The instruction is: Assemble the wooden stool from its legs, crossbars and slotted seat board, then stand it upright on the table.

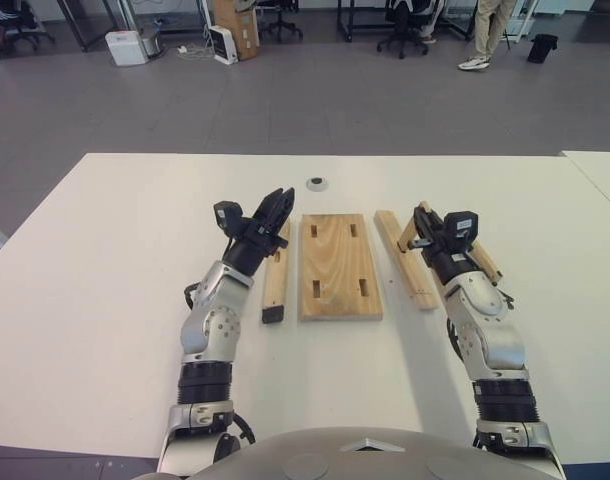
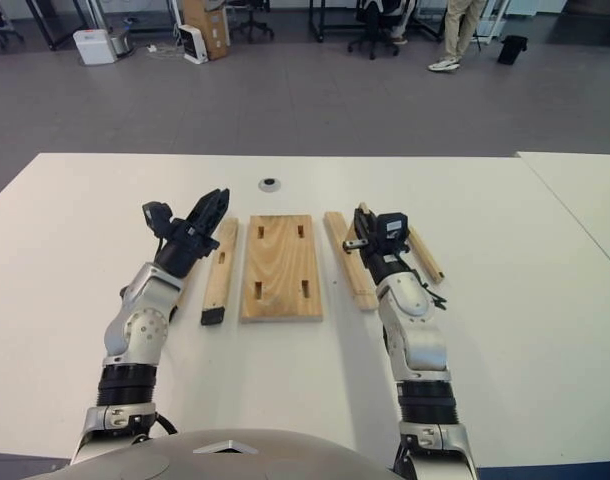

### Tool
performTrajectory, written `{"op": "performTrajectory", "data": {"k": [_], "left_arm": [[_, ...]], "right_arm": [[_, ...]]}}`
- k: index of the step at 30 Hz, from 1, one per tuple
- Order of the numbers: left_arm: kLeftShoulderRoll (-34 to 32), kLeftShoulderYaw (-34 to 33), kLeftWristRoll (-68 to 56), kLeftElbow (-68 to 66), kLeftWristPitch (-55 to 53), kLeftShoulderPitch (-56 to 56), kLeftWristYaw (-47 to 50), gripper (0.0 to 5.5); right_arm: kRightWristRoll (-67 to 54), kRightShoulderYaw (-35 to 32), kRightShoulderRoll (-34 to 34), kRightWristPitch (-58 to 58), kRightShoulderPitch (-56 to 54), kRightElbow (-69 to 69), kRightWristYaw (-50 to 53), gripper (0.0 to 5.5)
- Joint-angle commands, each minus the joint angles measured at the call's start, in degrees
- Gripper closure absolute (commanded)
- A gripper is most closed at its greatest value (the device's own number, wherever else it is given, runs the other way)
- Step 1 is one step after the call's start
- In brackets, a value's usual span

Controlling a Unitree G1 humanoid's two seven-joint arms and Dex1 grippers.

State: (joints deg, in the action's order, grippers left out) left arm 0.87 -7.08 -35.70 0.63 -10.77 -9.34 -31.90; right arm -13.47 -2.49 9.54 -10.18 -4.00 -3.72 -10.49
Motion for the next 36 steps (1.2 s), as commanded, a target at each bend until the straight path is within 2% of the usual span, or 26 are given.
{"op": "performTrajectory", "data": {"k": [1, 6, 12, 36], "left_arm": [[-0.1, -0.1, -0.1, 0.5, 0.2, 0.3, 0.5, 3.8], [0.7, 0.5, 0.0, 0.9, 0.4, 0.9, 0.6, 3.8], [1.2, 0.6, 0.0, 1.5, 0.4, 1.8, 0.9, 3.8], [2.1, 1.9, -0.2, 2.0, 0.2, 2.6, 1.0, 3.8]], "right_arm": [[-0.5, 0.7, 0.2, -11.1, 2.2, 4.1, 0.1, 5.08], [-0.5, -0.2, 2.3, -15.4, -0.8, 4.2, -0.2, 5.08], [0.5, 0.6, 1.6, -15.5, 2.0, 3.9, 0.3, 5.08], [0.6, 2.1, 3.8, -22.0, -1.2, 8.2, -0.2, 5.08]]}}
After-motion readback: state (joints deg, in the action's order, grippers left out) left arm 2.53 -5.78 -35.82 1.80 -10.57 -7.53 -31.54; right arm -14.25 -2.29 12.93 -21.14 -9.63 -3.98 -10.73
